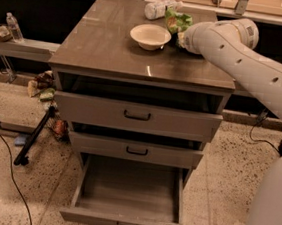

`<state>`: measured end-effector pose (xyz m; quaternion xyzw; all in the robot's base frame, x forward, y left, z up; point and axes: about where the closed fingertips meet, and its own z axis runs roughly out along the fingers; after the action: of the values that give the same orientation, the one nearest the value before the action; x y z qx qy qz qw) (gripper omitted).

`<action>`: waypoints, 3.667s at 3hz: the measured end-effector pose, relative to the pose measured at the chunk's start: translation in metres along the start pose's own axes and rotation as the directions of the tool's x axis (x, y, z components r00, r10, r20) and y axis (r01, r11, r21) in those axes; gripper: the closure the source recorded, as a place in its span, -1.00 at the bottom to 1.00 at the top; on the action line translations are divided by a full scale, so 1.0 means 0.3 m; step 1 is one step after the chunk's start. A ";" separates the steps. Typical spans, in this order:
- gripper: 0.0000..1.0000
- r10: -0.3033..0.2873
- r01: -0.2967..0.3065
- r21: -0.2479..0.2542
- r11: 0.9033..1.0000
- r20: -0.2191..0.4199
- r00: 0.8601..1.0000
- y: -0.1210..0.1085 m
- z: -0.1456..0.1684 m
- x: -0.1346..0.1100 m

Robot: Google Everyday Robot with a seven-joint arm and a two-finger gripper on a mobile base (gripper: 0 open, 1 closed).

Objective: Place green rice chip bag into bottom drawer

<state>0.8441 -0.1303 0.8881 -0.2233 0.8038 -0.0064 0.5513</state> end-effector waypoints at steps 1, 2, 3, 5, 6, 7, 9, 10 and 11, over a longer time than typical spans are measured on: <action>1.00 0.004 -0.004 -0.018 1.000 0.019 1.000 -0.007 -0.049 -0.014; 1.00 0.033 -0.030 -0.073 0.997 0.045 0.998 0.000 -0.161 -0.041; 1.00 0.098 -0.084 -0.142 0.986 0.094 0.991 -0.017 -0.289 -0.047; 1.00 0.152 -0.091 -0.309 0.947 0.180 0.972 -0.048 -0.626 -0.040; 1.00 0.099 -0.034 -0.325 0.945 0.186 0.978 -0.027 -0.655 -0.027; 1.00 0.099 -0.034 -0.325 0.945 0.186 0.978 -0.027 -0.655 -0.027; 1.00 0.129 -0.076 -0.447 0.891 0.088 0.988 0.118 -0.862 0.106; 1.00 0.124 -0.098 -0.563 0.820 0.007 0.992 0.235 -0.990 0.337; 1.00 0.046 -0.061 -0.648 0.759 -0.040 0.998 0.326 -1.063 0.522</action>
Offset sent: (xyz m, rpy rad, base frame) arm -0.0791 -0.0182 0.0622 0.1494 -0.0049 0.1310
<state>0.4803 -0.1747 0.8496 -0.3771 0.7684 0.2854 0.4313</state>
